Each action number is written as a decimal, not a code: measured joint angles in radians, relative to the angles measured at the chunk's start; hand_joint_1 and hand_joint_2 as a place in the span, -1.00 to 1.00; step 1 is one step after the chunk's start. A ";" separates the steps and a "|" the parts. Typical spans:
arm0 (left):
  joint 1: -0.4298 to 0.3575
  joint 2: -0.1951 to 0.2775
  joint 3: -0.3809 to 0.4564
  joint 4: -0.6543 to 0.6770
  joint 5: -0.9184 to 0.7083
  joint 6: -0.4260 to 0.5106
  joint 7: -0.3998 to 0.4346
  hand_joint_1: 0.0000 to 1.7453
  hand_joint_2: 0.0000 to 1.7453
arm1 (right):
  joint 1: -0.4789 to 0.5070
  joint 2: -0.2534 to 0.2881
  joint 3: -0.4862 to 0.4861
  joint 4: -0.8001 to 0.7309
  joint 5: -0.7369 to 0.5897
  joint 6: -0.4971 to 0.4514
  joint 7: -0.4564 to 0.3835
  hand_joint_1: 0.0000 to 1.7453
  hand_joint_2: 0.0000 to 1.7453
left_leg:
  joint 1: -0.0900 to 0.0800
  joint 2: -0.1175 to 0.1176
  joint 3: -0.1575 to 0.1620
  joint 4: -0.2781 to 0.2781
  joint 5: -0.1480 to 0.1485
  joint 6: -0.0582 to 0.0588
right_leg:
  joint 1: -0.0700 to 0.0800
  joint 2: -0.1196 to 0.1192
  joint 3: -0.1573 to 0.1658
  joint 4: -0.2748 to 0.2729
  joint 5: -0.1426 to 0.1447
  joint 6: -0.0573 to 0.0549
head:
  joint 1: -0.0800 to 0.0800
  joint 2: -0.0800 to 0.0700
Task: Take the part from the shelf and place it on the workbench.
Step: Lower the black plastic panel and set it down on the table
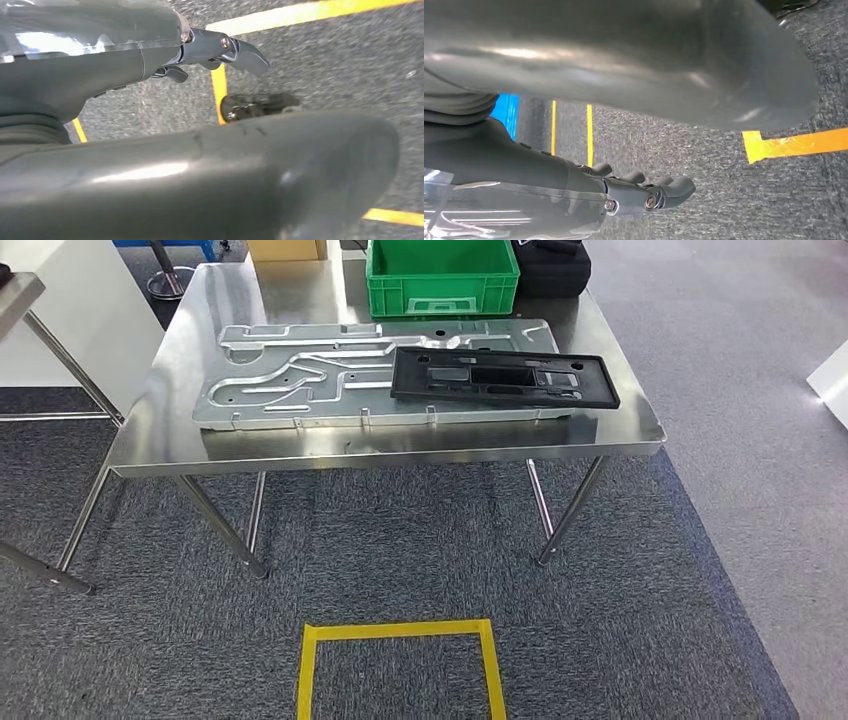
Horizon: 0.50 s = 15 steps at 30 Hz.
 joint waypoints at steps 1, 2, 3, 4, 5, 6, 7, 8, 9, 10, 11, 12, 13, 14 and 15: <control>-0.001 -0.001 -0.002 0.000 -0.002 -0.001 -0.002 -1.00 -1.00 | -0.004 0.002 -0.001 0.000 -0.002 0.001 -0.004 -1.00 -1.00 | -0.001 0.001 -0.006 0.004 0.007 -0.006 | 0.003 0.000 0.035 -0.056 -0.015 -0.004 | 0.000 0.000; -0.001 -0.002 -0.003 0.000 -0.004 -0.003 -0.004 -1.00 -1.00 | -0.006 0.004 -0.002 0.001 -0.003 0.001 -0.007 -1.00 -1.00 | -0.001 0.001 -0.010 0.006 0.016 -0.012 | 0.006 0.000 0.049 -0.087 -0.028 -0.009 | -0.001 0.000; -0.001 -0.002 -0.004 0.000 -0.006 -0.005 -0.007 -1.00 -1.00 | -0.007 0.006 -0.002 0.002 -0.003 0.001 -0.008 -1.00 -1.00 | 0.000 0.001 -0.013 0.005 0.025 -0.019 | 0.007 0.000 0.048 -0.095 -0.025 -0.015 | 0.000 0.000; -0.001 -0.002 -0.004 0.000 -0.008 -0.006 -0.009 -1.00 -1.00 | -0.008 0.009 -0.003 0.004 -0.003 0.001 -0.008 -1.00 -1.00 | 0.002 0.000 -0.018 0.007 0.025 -0.025 | 0.006 -0.003 0.039 -0.094 -0.014 -0.022 | 0.000 0.000; -0.001 -0.002 -0.005 0.000 -0.010 -0.007 -0.010 -1.00 -1.00 | -0.008 0.012 -0.003 0.006 -0.002 0.000 -0.008 -1.00 -1.00 | 0.004 -0.003 -0.026 0.019 0.007 -0.030 | 0.005 -0.005 0.028 -0.094 -0.003 -0.031 | 0.000 0.000; 0.000 -0.002 -0.006 0.000 -0.013 -0.006 -0.012 -1.00 -1.00 | -0.008 0.014 -0.004 0.006 -0.001 0.000 -0.008 -1.00 -1.00 | 0.005 -0.005 -0.037 0.047 -0.032 -0.035 | 0.003 -0.008 0.015 -0.095 0.010 -0.039 | -0.001 0.000; 0.001 -0.002 -0.008 0.000 -0.015 -0.006 -0.012 -1.00 -1.00 | -0.008 0.015 -0.004 0.007 0.000 0.000 -0.007 -1.00 -1.00 | 0.007 -0.007 -0.050 0.093 -0.087 -0.038 | 0.003 -0.010 0.000 -0.095 0.022 -0.044 | -0.003 0.000; 0.001 -0.002 -0.009 0.000 -0.016 -0.006 -0.013 -1.00 -1.00 | -0.008 0.016 -0.005 0.007 0.002 0.001 -0.006 -1.00 -1.00 | 0.007 -0.008 -0.063 0.152 -0.143 -0.040 | 0.004 -0.010 -0.016 -0.094 0.034 -0.048 | -0.004 0.000; 0.001 -0.002 -0.011 0.000 -0.016 -0.005 -0.014 -1.00 -1.00 | -0.007 0.016 -0.006 0.007 0.002 0.002 -0.005 -1.00 -1.00 | 0.008 -0.008 -0.071 0.213 -0.182 -0.042 | 0.006 -0.010 -0.033 -0.092 0.046 -0.050 | -0.005 0.000; 0.001 -0.001 -0.011 0.000 -0.017 -0.004 -0.015 -1.00 -1.00 | -0.007 0.016 -0.006 0.007 0.003 0.004 -0.002 -1.00 -1.00 | 0.009 -0.008 -0.071 0.260 -0.194 -0.043 | 0.007 -0.010 -0.052 -0.089 0.058 -0.049 | -0.005 0.000; 0.000 -0.001 -0.011 0.000 -0.017 -0.004 -0.017 -1.00 -1.00 | -0.007 0.016 -0.007 0.008 0.003 0.006 0.001 -1.00 -1.00 | 0.009 -0.008 -0.059 0.284 -0.180 -0.043 | 0.008 -0.010 -0.072 -0.084 0.070 -0.049 | -0.005 0.000; 0.000 0.000 -0.012 0.000 -0.017 -0.003 -0.017 -1.00 -1.00 | -0.007 0.016 -0.008 0.008 0.004 0.010 0.006 -1.00 -1.00 | 0.009 -0.008 -0.032 0.276 -0.148 -0.041 | 0.009 -0.010 -0.093 -0.077 0.080 -0.047 | -0.005 0.000; -0.001 0.002 -0.012 0.000 -0.017 -0.002 -0.018 -1.00 -1.00 | -0.007 0.016 -0.008 0.009 0.004 0.013 0.009 -1.00 -1.00 | 0.008 -0.008 0.012 0.236 -0.116 -0.037 | 0.010 -0.010 -0.113 -0.069 0.090 -0.045 | -0.005 0.000; -0.002 0.004 -0.012 0.000 -0.017 -0.001 -0.019 -1.00 -1.00 | -0.007 0.017 -0.008 0.009 0.005 0.018 0.011 -1.00 -1.00 | 0.007 -0.009 0.067 0.169 -0.105 -0.032 | 0.010 -0.010 -0.129 -0.061 0.099 -0.042 | -0.005 0.000; -0.004 0.007 -0.012 -0.001 -0.017 0.000 -0.021 -1.00 -1.00 | -0.007 0.018 -0.008 0.010 0.006 0.025 0.008 -1.00 -1.00 | 0.005 -0.009 0.126 0.087 -0.112 -0.026 | 0.011 -0.009 -0.141 -0.054 0.107 -0.038 | -0.005 0.000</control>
